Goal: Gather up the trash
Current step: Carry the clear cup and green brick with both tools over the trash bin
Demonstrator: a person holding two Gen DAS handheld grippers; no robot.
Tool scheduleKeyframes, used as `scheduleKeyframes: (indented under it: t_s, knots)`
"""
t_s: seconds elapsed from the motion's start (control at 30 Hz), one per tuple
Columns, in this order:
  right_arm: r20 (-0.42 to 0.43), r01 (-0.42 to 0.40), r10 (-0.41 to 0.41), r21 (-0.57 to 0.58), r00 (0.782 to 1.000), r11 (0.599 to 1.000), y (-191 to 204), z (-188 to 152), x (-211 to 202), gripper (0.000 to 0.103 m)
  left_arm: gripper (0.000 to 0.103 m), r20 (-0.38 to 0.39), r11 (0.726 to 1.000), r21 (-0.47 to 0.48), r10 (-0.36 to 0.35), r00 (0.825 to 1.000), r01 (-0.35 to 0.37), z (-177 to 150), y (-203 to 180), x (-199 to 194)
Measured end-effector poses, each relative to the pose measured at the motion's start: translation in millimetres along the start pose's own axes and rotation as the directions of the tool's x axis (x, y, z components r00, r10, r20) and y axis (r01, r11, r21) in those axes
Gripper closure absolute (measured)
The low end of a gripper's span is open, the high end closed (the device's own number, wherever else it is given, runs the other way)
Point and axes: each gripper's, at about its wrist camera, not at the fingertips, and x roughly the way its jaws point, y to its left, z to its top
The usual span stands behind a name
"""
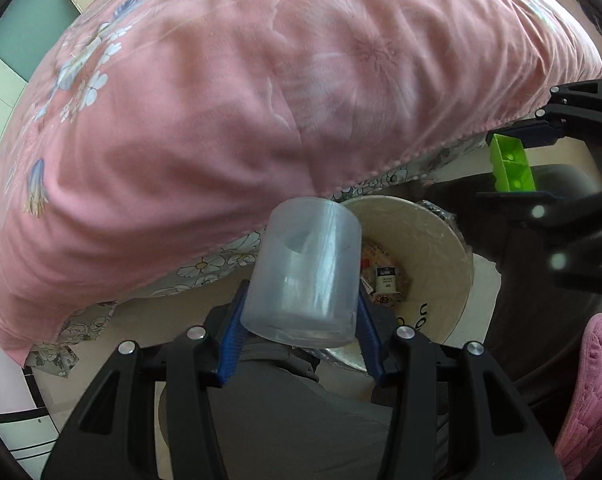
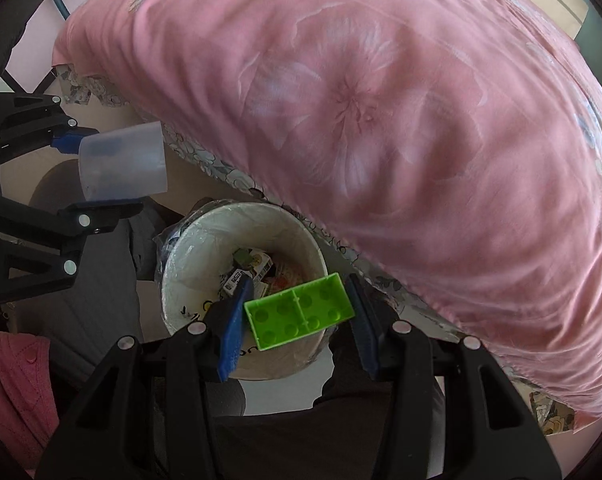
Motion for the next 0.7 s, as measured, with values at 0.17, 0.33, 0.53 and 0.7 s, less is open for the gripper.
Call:
scheduleKeyframes:
  t_s: [0.17, 0.33, 0.53, 0.7]
  knots:
    - [-0.071, -0.039, 0.042, 0.045, 0.997, 0.998, -4.0, -12.0, 40.3, 0.055, 0.052, -0.07, 0.999, -0.019, -0.038, 0.997, 0.037, -3.2, -3.5, 35.2]
    - [-0.133, -0.071, 0.082, 0.083, 0.988, 0.994, -6.6, -23.3, 74.0, 0.055, 0.052, -0.133, 0.996, -0.046, -0.079, 0.988, 0.074, -4.3, -4.4, 68.0]
    - [-0.205, -0.108, 0.131, 0.118, 0.97, 0.987, -4.3, -35.9, 112.0, 0.055, 0.052, -0.196, 0.99, -0.08, -0.131, 0.972, 0.118, -9.8, -11.9, 105.4]
    - [-0.247, -0.131, 0.168, 0.161, 0.954, 0.978, -3.7, -42.1, 137.5, 0.055, 0.052, -0.239, 0.984, -0.098, -0.168, 0.956, 0.148, -10.4, -25.5, 130.7]
